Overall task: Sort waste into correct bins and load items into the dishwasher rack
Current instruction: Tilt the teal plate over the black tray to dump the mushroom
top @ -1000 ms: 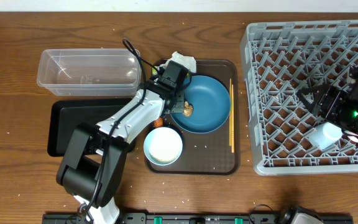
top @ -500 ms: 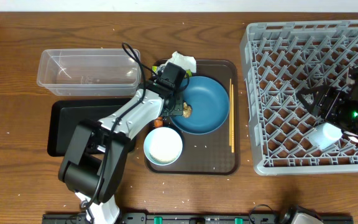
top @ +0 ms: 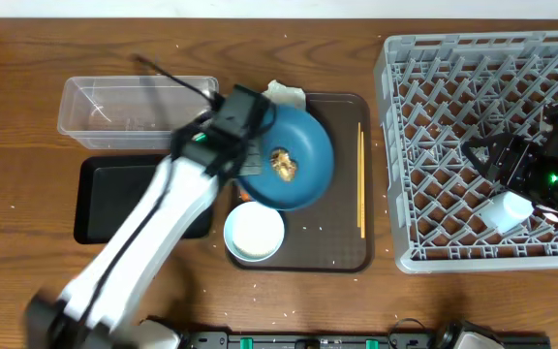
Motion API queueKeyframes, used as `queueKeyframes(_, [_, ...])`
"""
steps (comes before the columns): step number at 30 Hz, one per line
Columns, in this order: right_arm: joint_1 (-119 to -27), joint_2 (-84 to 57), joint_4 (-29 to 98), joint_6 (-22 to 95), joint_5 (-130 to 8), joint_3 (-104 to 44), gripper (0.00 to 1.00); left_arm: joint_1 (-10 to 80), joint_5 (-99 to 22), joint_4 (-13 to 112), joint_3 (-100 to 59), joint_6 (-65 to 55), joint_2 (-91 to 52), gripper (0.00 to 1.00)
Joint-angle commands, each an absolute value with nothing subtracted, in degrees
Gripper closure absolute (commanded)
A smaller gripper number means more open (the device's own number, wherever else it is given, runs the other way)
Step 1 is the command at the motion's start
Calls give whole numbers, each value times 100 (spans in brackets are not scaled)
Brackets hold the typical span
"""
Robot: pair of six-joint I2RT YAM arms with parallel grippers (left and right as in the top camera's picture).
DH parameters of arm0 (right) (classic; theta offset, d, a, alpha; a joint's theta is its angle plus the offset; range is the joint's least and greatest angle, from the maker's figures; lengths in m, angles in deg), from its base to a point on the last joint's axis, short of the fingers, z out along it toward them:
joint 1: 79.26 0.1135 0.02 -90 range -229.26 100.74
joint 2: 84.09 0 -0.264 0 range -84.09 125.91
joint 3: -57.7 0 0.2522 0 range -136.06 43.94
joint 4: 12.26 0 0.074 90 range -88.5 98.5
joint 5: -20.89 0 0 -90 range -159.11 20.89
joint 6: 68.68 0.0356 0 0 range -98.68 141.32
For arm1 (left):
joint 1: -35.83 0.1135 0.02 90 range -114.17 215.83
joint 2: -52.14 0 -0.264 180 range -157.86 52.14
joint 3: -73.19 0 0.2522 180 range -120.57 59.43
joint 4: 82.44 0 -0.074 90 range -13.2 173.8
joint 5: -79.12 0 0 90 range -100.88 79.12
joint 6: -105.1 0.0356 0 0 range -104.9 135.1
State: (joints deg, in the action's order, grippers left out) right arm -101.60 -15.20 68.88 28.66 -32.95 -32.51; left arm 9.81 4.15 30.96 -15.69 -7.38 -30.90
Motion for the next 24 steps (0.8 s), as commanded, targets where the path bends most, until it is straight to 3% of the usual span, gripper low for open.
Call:
queueKeyframes(1, [-10077,-1520,6837,2793,-3288,-3305,23,1016,2483,2456,-1687,-753,-2231,94])
queueKeyframes(7, [-10077,-1520,6811,2793,-3288,-3305,23,1016,4061,860,-1682,-1542,-1226,94])
queueKeyframes(12, [-10077,-1520,6811,2793,-3288,-3305,23,1016,5033,-281,-1601,-2814,-1237,94])
queueKeyframes(24, [-10077,-1520,6818,2837,-3264,-3305,23,1016,6227,-545,-1081,-3601,-3084,94])
